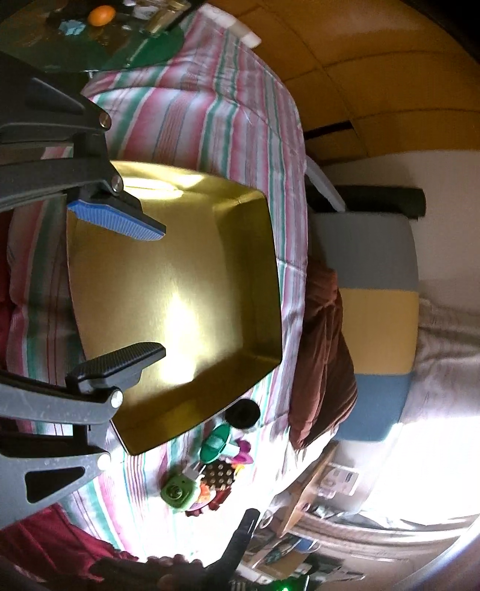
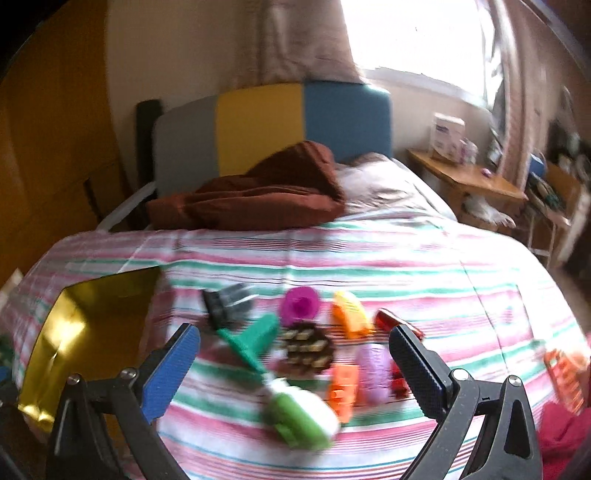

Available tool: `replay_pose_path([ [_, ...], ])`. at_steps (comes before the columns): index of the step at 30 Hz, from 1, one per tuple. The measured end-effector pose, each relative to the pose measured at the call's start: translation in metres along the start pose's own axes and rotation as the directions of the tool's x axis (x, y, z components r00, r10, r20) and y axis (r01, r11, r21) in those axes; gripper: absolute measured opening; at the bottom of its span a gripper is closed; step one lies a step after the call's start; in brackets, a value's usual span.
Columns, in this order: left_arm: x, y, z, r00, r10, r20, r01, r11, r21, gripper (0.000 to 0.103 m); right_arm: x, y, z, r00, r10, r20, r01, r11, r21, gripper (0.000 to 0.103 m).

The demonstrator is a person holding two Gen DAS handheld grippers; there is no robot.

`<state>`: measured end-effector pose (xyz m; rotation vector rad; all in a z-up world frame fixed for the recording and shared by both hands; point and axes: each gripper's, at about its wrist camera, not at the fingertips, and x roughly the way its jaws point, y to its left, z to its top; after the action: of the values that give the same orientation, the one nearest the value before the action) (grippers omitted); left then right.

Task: Organize rigid objects
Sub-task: 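Move the left tool toward the toy cluster beside the gold tray, then grasp the green-and-white bottle with the left tool while the right tool grasps the orange cubes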

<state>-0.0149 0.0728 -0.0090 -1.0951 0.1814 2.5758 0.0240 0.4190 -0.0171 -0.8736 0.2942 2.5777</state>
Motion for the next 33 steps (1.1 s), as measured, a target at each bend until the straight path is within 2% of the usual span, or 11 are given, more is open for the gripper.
replay_pose_path([
  [2, 0.004, -0.007, 0.002, 0.999, -0.03, -0.015, 0.03, 0.999, 0.016, 0.064, 0.009, -0.022, -0.002, 1.0, -0.002, -0.011, 0.003, 0.998, 0.062, 0.103],
  [4, 0.009, -0.015, 0.004, 0.997, -0.062, -0.035, 0.063, 0.997, 0.035, 0.072, 0.016, -0.04, -0.004, 0.999, 0.018, -0.031, -0.013, 0.991, 0.137, 0.103],
  [7, 0.019, -0.03, 0.012, 0.992, -0.098, -0.084, 0.104, 0.992, 0.067, 0.073, 0.019, -0.06, -0.004, 0.996, 0.079, -0.034, -0.067, 0.961, 0.267, 0.103],
  [11, 0.035, -0.054, 0.024, 0.964, -0.207, -0.17, 0.22, 0.974, 0.062, 0.073, 0.017, -0.075, -0.007, 0.994, 0.105, -0.032, -0.087, 0.929, 0.359, 0.103],
  [16, 0.049, -0.103, 0.038, 0.897, -0.357, -0.262, 0.39, 0.917, 0.084, 0.072, 0.013, -0.092, -0.01, 0.991, 0.135, -0.002, -0.118, 0.873, 0.473, 0.103],
  [20, 0.066, -0.153, 0.043, 0.812, -0.458, -0.361, 0.515, 0.854, 0.077, 0.072, 0.012, -0.097, -0.009, 0.992, 0.124, 0.004, -0.111, 0.867, 0.486, 0.103],
  [22, 0.082, -0.175, 0.046, 0.779, -0.484, -0.399, 0.539, 0.841, 0.033, 0.072, 0.01, -0.097, -0.008, 0.992, 0.125, 0.016, -0.117, 0.867, 0.485, 0.103],
  [24, 0.093, -0.193, 0.049, 0.761, -0.495, -0.419, 0.55, 0.835, 0.013, 0.072, 0.008, -0.098, -0.008, 0.992, 0.126, 0.02, -0.12, 0.866, 0.486, 0.103],
  [31, 0.139, -0.227, 0.05, 0.748, -0.49, -0.448, 0.492, 0.862, -0.122, 0.075, 0.007, -0.1, -0.007, 0.992, 0.126, 0.022, -0.121, 0.868, 0.481, 0.103],
  [33, 0.149, -0.228, 0.047, 0.755, -0.481, -0.445, 0.462, 0.873, -0.158, 0.076, 0.005, -0.101, -0.007, 0.992, 0.124, 0.028, -0.122, 0.868, 0.481, 0.103],
])
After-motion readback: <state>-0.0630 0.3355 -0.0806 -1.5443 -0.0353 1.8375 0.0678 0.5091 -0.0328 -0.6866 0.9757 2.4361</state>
